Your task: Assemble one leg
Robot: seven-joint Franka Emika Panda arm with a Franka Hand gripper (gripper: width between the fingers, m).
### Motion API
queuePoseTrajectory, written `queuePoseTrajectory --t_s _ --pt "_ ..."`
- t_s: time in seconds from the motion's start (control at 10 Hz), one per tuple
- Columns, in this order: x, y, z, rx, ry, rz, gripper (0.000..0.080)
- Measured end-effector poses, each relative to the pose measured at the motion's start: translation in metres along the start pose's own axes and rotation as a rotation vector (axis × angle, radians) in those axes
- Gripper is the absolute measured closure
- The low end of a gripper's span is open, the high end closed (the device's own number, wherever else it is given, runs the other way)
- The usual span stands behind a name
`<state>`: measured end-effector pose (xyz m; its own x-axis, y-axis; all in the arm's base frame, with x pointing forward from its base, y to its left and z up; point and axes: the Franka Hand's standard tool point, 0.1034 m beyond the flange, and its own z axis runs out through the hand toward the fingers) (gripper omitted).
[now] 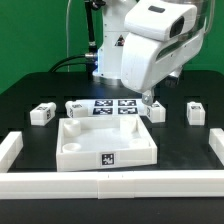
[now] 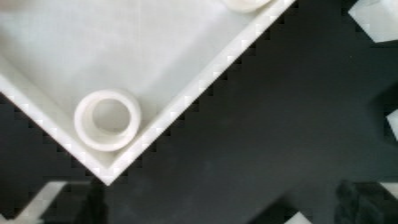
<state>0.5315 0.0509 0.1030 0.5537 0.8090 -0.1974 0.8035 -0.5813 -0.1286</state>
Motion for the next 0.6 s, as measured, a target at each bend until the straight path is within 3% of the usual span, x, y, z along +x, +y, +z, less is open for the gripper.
queuePoseTrajectory --t_s 0.6 --pt "0.0 0.0003 0.0014 0.001 -0.018 -0.012 0.015"
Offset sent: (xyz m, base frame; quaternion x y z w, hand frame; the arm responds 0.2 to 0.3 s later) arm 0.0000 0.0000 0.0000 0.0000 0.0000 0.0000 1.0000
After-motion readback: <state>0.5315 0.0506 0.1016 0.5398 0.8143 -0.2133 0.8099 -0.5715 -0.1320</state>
